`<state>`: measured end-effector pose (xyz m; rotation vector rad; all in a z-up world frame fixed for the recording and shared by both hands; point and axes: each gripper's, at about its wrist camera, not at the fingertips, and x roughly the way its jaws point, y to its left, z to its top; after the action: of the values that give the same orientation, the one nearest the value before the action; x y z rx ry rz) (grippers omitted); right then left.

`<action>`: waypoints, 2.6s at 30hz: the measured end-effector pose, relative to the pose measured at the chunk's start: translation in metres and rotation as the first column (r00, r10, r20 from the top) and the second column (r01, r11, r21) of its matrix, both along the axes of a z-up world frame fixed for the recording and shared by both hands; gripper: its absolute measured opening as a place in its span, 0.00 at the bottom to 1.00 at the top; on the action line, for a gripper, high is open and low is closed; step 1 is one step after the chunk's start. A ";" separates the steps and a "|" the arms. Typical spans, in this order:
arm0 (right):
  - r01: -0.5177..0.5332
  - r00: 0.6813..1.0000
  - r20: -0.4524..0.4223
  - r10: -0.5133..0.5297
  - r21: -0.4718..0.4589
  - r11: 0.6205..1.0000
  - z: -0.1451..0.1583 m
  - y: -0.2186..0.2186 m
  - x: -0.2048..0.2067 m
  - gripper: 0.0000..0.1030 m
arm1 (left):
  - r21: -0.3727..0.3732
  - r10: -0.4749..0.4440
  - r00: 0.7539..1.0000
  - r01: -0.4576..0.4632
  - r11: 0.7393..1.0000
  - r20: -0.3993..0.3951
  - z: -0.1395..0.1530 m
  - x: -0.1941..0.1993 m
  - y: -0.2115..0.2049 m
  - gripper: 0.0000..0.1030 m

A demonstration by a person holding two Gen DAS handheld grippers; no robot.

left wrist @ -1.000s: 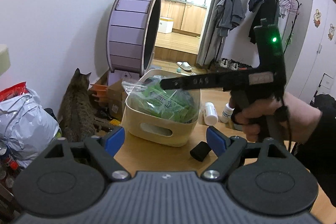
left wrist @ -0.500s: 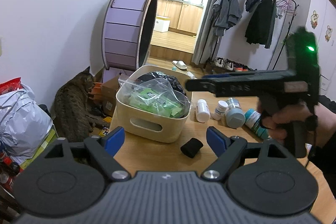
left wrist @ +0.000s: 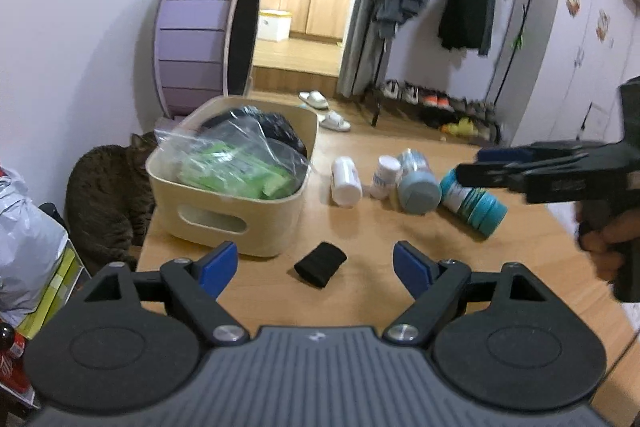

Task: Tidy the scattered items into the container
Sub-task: 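Carry the gum bag into the cream basket and release it, then grasp the black foam grip with the left gripper and lift it, then carry the foam grip over the cream basket and open the left gripper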

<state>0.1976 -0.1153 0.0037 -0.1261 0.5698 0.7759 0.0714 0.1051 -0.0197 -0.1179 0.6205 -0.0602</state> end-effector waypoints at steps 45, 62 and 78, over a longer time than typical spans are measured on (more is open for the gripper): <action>0.067 0.998 -0.008 -0.066 0.155 0.986 -0.010 -0.030 -0.047 1.00 | 0.102 -0.117 0.993 0.113 0.988 0.031 -0.041 0.026 -0.015 0.19; 0.057 0.998 -0.003 -0.058 0.184 0.981 -0.006 -0.029 -0.049 1.00 | 0.104 0.075 0.983 -0.093 0.990 0.168 0.034 0.031 0.036 0.19; 0.080 0.997 -0.032 -0.076 0.176 0.981 -0.012 -0.035 -0.042 1.00 | 0.172 0.215 0.976 -0.219 0.960 0.040 0.014 0.057 0.064 0.52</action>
<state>0.1551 -0.1506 -0.0079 0.0700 0.5234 0.7488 0.1284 0.1689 -0.0059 -0.0136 0.5857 0.2058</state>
